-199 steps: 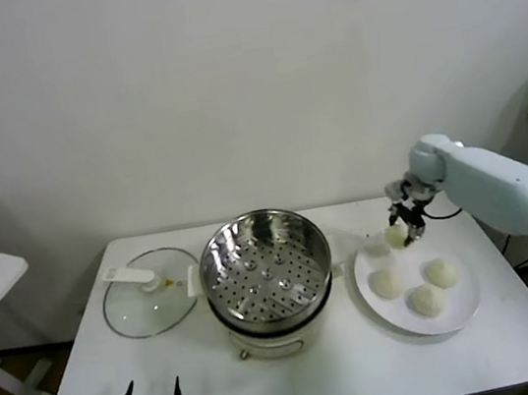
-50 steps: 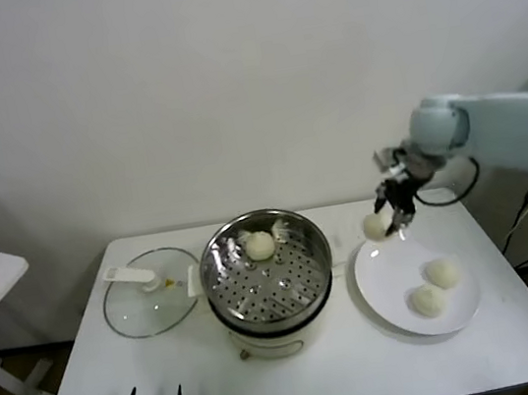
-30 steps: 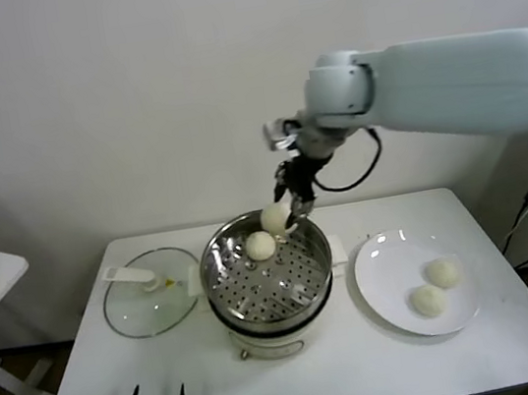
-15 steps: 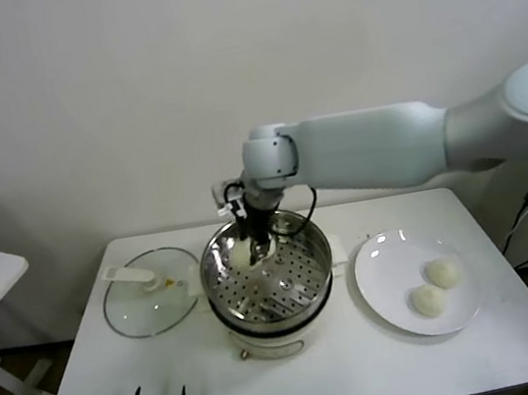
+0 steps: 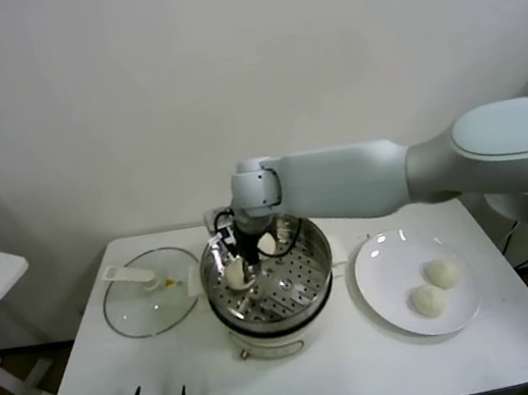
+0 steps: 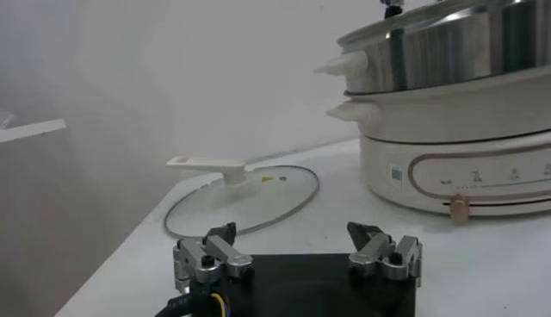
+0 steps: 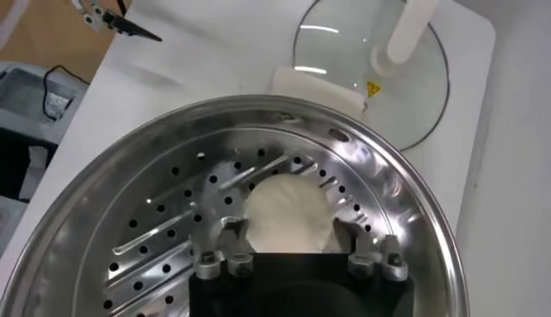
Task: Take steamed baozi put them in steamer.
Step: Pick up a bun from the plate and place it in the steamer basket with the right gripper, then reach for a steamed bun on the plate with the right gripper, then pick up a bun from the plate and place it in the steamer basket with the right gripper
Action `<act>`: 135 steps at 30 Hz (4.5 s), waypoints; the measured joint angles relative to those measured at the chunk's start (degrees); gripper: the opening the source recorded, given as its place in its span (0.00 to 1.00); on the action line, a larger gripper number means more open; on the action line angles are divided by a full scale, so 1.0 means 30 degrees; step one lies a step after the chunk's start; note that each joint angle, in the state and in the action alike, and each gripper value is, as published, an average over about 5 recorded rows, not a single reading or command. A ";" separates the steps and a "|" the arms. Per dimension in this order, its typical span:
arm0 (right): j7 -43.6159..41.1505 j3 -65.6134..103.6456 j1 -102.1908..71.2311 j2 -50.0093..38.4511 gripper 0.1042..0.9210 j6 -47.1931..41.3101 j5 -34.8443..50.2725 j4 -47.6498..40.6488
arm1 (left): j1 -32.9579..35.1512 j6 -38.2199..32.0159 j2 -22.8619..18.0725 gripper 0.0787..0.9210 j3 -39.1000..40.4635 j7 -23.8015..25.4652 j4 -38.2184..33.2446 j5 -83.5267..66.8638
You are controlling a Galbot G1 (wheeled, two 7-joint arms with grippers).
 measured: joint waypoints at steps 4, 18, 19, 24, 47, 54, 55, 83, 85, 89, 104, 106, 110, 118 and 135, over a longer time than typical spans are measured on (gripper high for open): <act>-0.0062 0.0115 0.0089 -0.0249 0.87 0.0166 0.0096 0.0240 | 0.0081 0.0010 -0.0027 0.88 -0.0005 0.0009 -0.0118 0.0056; -0.3147 -0.2682 0.4759 -0.5349 0.88 0.2880 0.0350 0.2631 | 0.0102 0.0023 -0.0158 0.88 0.0077 0.0010 0.0013 0.0306; -0.3439 -0.3058 0.5152 -0.5862 0.88 0.3161 0.0222 0.2786 | 0.0081 0.0023 -0.0179 0.88 0.0098 0.0009 0.0033 0.0331; -0.4404 -0.4743 0.6416 -0.8492 0.88 0.4236 -0.0719 0.3762 | 0.0055 0.0022 -0.0246 0.88 0.0121 0.0003 0.0039 0.0367; -0.3496 -0.0492 -0.2244 -1.5866 0.88 0.4626 -0.8762 0.4607 | 0.0009 0.0125 -0.0282 0.88 0.0052 -0.0061 0.0235 0.0519; -0.3131 0.1727 -0.5067 -1.6094 0.88 0.4463 -0.9922 0.3833 | 0.0030 0.0205 -0.0272 0.88 0.0068 -0.0035 0.0278 0.0596; -0.3100 0.1988 -0.5377 -1.6096 0.88 0.4444 -1.0034 0.3724 | 0.0037 0.0213 -0.0269 0.88 0.0068 -0.0034 0.0289 0.0600; -0.3532 0.1601 -0.3400 -1.6075 0.57 0.5360 -1.0044 0.4145 | 0.0151 0.0088 -0.0266 0.88 -0.0135 -0.0083 0.0165 0.0655; -0.3782 0.0815 -0.1814 -1.5785 0.57 0.5953 -0.9819 0.4411 | 0.0154 0.0046 -0.0282 0.88 -0.0157 -0.0099 0.0206 0.0663; -0.4274 -0.0385 0.1338 -1.5042 0.57 0.7491 -0.9362 0.4965 | 0.0131 -0.0006 -0.0328 0.88 -0.0174 -0.0119 0.0306 0.0709; -0.4418 -0.0266 0.6850 -1.0592 0.57 1.1703 -0.9303 0.9449 | 0.0026 -0.0069 -0.0480 0.88 0.0009 -0.0120 0.0419 0.0916; -0.4295 -0.0164 0.6702 -0.9925 0.57 1.1908 -0.9693 0.9860 | 0.0009 -0.0066 -0.0494 0.88 0.0010 -0.0120 0.0394 0.0916; -0.3994 -0.0129 0.5949 -0.8667 0.56 1.2174 -1.0626 1.0282 | -0.0019 -0.0057 -0.0520 0.88 0.0034 -0.0120 0.0363 0.0915; -0.3432 -0.0123 0.3688 -0.6544 0.56 1.2590 -1.2724 0.9918 | -0.0091 -0.0012 -0.0573 0.88 0.0067 -0.0125 0.0374 0.0879; -0.2782 0.0295 0.0346 -0.4117 0.63 1.3376 -1.5516 0.7476 | -0.0206 -0.0066 -0.0535 0.88 -0.0093 -0.0137 0.0620 0.0750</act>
